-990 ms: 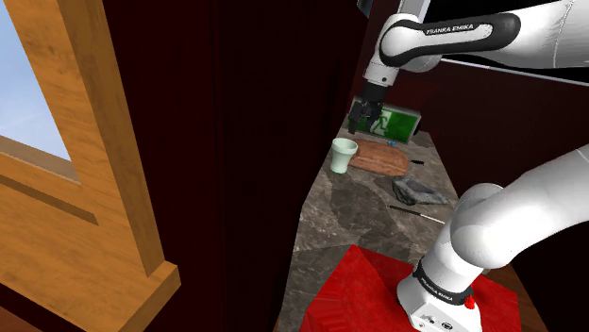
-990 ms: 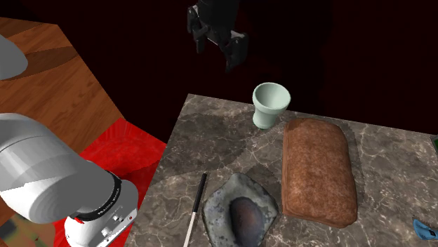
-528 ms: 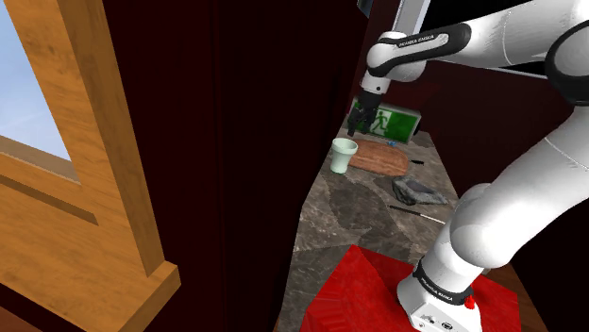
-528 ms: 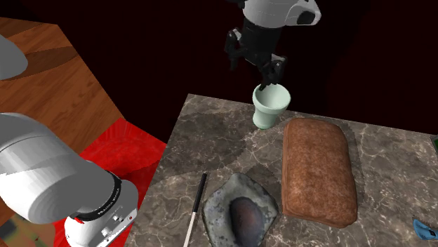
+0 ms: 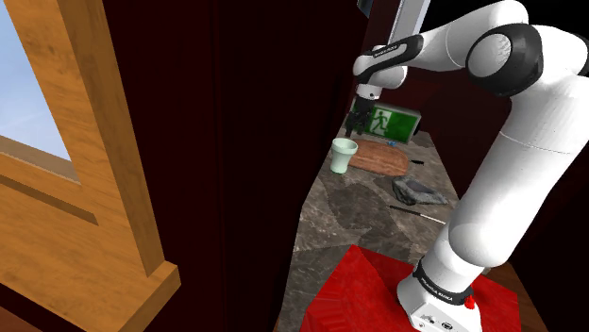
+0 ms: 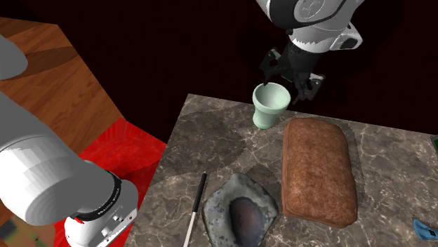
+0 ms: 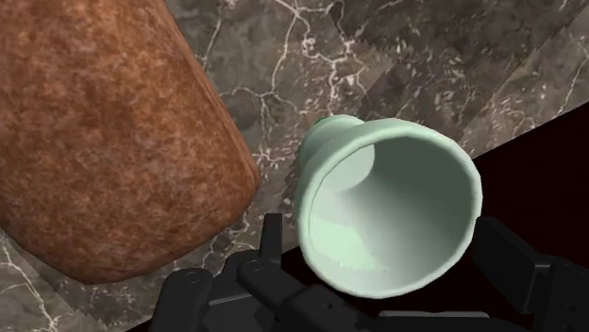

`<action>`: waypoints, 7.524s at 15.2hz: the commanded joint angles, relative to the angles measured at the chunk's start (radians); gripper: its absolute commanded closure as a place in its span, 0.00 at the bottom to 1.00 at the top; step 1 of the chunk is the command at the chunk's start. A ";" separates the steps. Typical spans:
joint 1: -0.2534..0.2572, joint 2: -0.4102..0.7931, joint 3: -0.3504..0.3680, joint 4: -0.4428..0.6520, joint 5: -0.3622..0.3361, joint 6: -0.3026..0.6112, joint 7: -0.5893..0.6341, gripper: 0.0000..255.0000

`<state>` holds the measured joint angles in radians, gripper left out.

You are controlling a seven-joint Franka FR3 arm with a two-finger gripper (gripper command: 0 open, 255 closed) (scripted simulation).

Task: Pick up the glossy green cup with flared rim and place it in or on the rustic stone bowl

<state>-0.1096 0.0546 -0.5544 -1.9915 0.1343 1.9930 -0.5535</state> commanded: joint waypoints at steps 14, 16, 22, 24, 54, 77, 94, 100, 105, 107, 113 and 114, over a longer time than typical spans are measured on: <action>-0.035 0.154 -0.001 0.029 0.094 0.091 -0.096 0.00; -0.035 0.154 -0.001 0.029 0.094 0.091 -0.096 0.00; -0.035 0.154 -0.001 0.029 0.094 0.090 -0.096 1.00; -0.035 0.154 -0.001 0.029 0.094 0.091 -0.096 1.00; -0.026 0.056 -0.017 0.286 0.017 -0.242 -0.022 1.00; -0.150 -0.344 -0.119 0.096 -0.236 -0.390 -0.186 1.00; -0.246 -0.474 -0.216 -0.017 -0.355 -0.372 -0.335 1.00; -0.251 -0.477 -0.230 -0.098 -0.365 -0.293 -0.334 1.00; -0.254 -0.473 -0.246 -0.160 -0.371 -0.226 -0.337 1.00; -0.254 -0.469 -0.254 -0.184 -0.372 -0.199 -0.338 1.00; -0.254 -0.462 -0.265 -0.215 -0.374 -0.161 -0.341 1.00; -0.254 -0.462 -0.265 -0.215 -0.374 -0.161 -0.341 1.00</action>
<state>-0.3631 -0.4071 -0.8191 -2.2057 -0.2394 1.8307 -0.8945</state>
